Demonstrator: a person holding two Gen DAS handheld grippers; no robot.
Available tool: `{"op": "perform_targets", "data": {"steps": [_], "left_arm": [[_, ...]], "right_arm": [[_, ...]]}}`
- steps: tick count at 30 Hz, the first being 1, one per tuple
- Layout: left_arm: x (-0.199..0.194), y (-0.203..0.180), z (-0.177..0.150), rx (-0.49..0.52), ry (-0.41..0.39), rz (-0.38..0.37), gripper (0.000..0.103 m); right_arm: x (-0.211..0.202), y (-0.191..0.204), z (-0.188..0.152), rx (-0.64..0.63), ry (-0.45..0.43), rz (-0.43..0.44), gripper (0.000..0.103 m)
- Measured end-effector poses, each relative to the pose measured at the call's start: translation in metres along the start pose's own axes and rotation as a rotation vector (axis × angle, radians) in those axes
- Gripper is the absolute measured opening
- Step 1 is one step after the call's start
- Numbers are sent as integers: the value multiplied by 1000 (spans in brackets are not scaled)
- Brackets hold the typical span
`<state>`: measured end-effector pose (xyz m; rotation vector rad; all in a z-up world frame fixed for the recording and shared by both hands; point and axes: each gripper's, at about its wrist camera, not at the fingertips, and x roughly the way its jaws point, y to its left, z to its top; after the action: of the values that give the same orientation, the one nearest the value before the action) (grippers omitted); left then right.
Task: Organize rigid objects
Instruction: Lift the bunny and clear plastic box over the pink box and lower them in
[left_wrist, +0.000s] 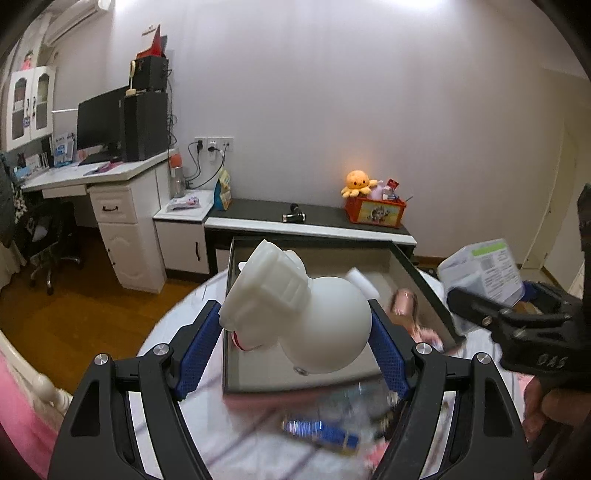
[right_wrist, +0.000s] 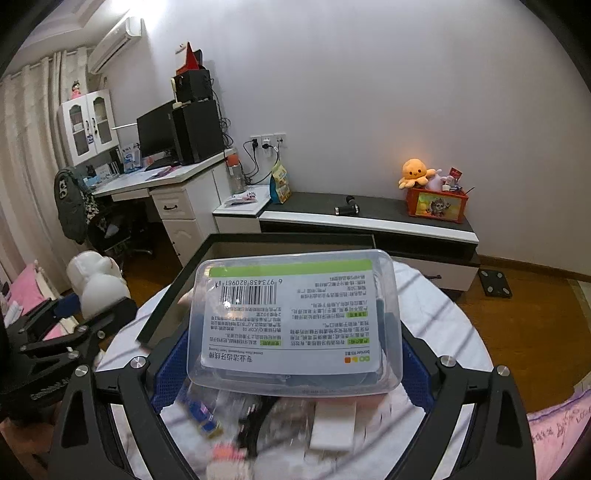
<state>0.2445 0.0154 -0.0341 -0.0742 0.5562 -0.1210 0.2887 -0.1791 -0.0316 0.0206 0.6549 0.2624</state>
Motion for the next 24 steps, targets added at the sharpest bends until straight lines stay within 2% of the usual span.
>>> {"op": "perform_targets", "data": {"steps": [4,9,14,19,22,24], "left_arm": [[34,1,18,-9,21,-3,78],[72,5,20,-34,79,-14,78],[100,11,13,-74,141,-26,78],[111,10,7,-64,175,-1,80],[106,11,5,-62,165,5,89],[100,11,6,-55,151,20,96]], "right_arm": [[33,-8,8,19,53,-1,95],[70,-14,7,15,123,-20,95],[89,-21,5,4,161,-28,95],[96,-20,1,-20,184,-23,96],[95,-16,0,-35,183,-28,103],[93,-14,0,-37,176,-27,103]]}}
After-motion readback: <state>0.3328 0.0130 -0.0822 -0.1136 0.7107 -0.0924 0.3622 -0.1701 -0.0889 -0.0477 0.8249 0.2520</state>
